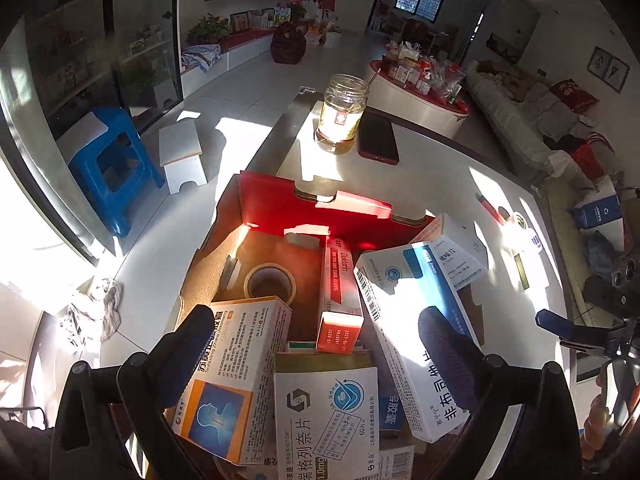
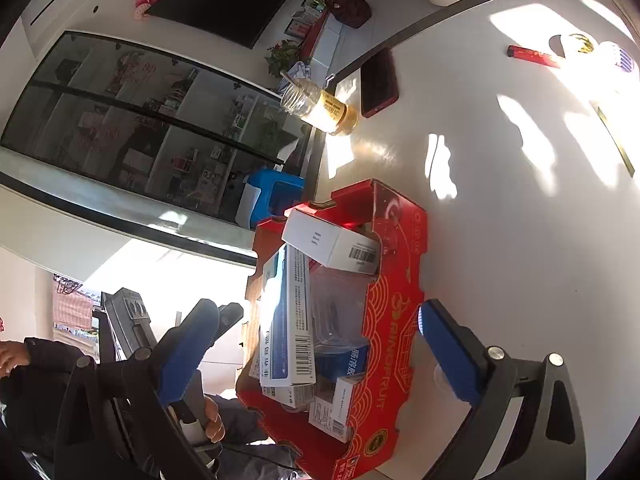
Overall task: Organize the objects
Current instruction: 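Lower both boxes into the red tray and open both grippers, then grasp the white tape roll with the right gripper while the left approaches the green-white box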
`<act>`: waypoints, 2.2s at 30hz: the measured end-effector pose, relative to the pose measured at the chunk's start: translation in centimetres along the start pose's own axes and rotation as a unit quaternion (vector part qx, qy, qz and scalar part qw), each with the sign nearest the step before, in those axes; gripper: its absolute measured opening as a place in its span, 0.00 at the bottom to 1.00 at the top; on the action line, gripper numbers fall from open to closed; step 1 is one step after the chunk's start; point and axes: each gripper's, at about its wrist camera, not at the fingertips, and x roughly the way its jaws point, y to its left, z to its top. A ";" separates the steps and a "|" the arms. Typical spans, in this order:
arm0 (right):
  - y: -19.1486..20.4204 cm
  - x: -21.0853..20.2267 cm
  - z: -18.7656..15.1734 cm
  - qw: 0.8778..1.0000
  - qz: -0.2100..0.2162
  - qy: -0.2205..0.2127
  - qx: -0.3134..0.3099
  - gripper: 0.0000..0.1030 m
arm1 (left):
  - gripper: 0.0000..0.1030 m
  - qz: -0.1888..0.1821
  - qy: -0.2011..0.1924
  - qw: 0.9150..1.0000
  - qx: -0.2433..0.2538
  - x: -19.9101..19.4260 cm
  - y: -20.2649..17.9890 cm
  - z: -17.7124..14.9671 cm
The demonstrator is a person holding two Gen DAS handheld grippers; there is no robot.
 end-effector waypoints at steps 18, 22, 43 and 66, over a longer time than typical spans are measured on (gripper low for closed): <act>-14.9 -9.3 4.7 0.945 -0.313 -0.095 -0.025 0.97 | 1.00 -0.176 0.080 0.967 0.167 1.6 -23.9 -9.6; -17.3 -8.9 7.3 0.959 -0.262 -0.105 0.007 0.97 | 1.00 -0.160 0.089 0.969 0.168 3.2 -23.9 -8.8; -19.5 -10.3 13.1 0.945 -0.295 -0.134 0.046 0.95 | 1.00 -0.131 0.110 0.974 0.148 7.2 -23.9 -6.4; -20.0 -4.3 17.9 0.942 -0.327 -0.070 0.001 0.08 | 1.00 -0.067 0.096 0.974 0.196 11.9 -29.7 -1.8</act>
